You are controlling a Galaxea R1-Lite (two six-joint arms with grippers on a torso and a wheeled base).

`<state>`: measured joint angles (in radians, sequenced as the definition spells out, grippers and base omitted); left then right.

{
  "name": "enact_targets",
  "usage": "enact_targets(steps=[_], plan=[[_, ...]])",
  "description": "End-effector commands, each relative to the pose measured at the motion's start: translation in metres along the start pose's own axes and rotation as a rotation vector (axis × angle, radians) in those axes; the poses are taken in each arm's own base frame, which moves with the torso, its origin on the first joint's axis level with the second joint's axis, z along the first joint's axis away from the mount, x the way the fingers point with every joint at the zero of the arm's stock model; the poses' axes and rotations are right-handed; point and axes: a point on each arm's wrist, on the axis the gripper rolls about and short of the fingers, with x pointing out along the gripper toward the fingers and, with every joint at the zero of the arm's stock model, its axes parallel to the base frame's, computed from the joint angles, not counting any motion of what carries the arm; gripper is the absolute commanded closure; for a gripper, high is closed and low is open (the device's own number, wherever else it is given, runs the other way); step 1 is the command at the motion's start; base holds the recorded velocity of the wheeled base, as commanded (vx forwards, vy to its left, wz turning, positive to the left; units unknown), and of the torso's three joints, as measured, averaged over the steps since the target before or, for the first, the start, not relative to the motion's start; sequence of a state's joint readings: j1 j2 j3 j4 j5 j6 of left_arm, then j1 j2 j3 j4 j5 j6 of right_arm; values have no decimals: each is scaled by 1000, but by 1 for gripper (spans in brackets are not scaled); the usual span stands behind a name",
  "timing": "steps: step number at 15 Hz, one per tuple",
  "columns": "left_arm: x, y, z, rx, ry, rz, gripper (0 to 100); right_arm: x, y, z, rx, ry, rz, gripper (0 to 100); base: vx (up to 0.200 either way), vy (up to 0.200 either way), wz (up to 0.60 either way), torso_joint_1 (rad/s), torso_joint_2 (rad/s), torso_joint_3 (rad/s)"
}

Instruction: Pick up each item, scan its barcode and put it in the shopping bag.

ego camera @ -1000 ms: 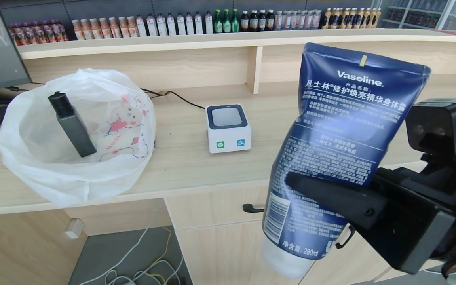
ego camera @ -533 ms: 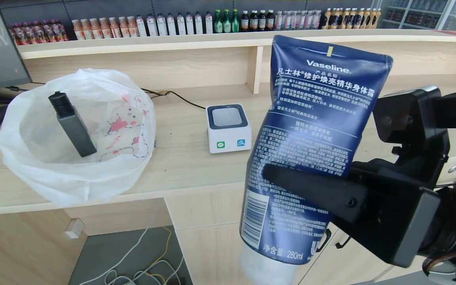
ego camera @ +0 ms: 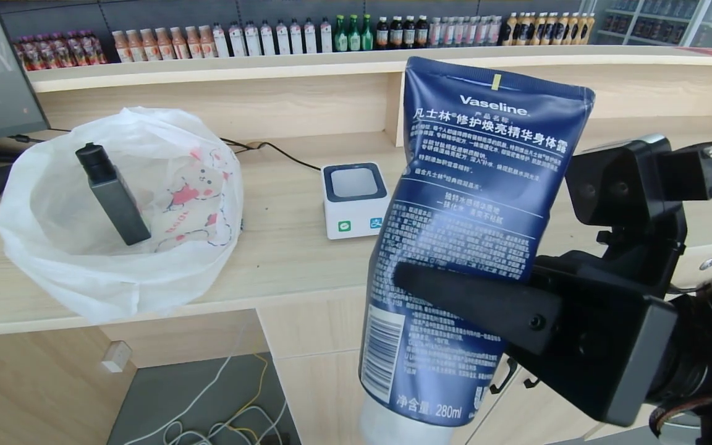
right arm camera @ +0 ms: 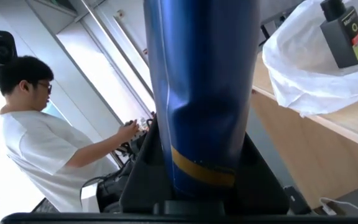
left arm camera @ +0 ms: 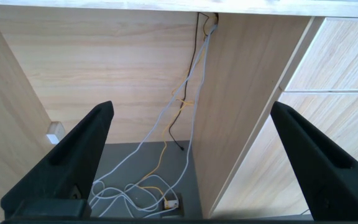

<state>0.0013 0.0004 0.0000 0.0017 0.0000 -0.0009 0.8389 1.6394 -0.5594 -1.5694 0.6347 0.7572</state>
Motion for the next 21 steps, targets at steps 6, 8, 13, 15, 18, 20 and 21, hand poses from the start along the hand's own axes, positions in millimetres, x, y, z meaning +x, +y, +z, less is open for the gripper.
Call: enact_targets(steps=[6, 8, 13, 15, 18, 20, 21], plan=[[0, 0, 0, -1, -1, 0, 0, 1, 2, 1, -6, -4, 10, 100, 0, 0, 0, 0, 0, 0], [0, 0, 0, 1, -1, 0, 0, -1, 5, 3, -9, -8, 14, 100, 0, 0, 0, 0, 0, 0], [0, 0, 0, 1, -1, 0, 0, -10, 10, -1, -18, 4, -1, 100, 0, 0, 0, 0, 0, 0], [0, 0, 0, 1, -1, 0, 0, -10, 9, 3, -66, -11, -3, 100, 0, 0, 0, 0, 0, 0], [0, 0, 0, -1, -1, 0, 0, -19, 5, -11, -160, 31, -46, 100, 0, 0, 0, 0, 0, 0], [0, 0, 0, -1, -1, 0, 0, -39, -13, 1, -312, 2, -177, 100, 0, 0, 0, 0, 0, 0], [0, 0, 0, -1, -1, 0, 0, -50, -18, 8, -382, -18, -247, 100, 0, 0, 0, 0, 0, 0]])
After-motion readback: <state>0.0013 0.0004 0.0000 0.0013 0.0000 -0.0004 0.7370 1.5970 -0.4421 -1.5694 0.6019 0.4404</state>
